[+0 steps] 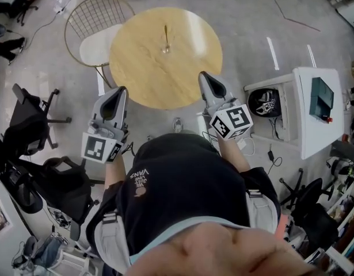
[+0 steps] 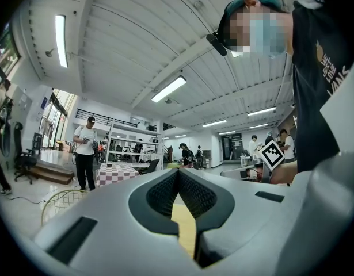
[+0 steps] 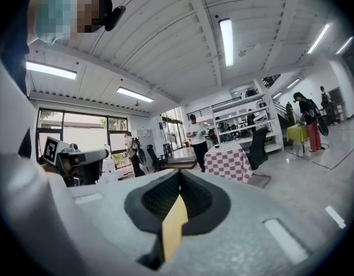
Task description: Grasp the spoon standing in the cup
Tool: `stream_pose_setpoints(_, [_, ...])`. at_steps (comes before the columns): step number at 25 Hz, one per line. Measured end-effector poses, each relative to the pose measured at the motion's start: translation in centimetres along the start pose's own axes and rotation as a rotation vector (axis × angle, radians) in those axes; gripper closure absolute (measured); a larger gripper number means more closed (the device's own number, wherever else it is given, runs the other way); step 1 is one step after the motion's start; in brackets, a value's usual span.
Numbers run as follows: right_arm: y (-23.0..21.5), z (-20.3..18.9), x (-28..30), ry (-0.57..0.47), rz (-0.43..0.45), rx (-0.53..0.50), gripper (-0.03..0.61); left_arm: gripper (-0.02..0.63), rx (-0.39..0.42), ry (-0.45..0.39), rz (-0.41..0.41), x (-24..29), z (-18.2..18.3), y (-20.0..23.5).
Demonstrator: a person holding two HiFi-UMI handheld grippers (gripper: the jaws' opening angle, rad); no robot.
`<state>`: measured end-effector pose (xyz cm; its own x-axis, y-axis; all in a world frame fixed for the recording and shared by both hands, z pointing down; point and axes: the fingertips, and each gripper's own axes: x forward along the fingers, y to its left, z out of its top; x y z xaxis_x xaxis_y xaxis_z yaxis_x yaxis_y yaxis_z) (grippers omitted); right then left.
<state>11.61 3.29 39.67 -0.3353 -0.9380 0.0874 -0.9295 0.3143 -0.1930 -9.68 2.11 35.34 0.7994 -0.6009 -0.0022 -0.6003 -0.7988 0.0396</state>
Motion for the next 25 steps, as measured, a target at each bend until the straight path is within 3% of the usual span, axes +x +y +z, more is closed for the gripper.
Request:
stream_pose_setpoints(13, [-2.9,-0.1,2.2,0.039,0.117,-0.022,0.58,0.603,0.02,-0.022,0.088,2.9,-0.9,-0.2])
stream_pose_setpoints(25, [-1.9,0.7,5.9,0.026,0.048,-0.022,0.58,0.603,0.017,-0.02,0.022,4.1,-0.5,4.5])
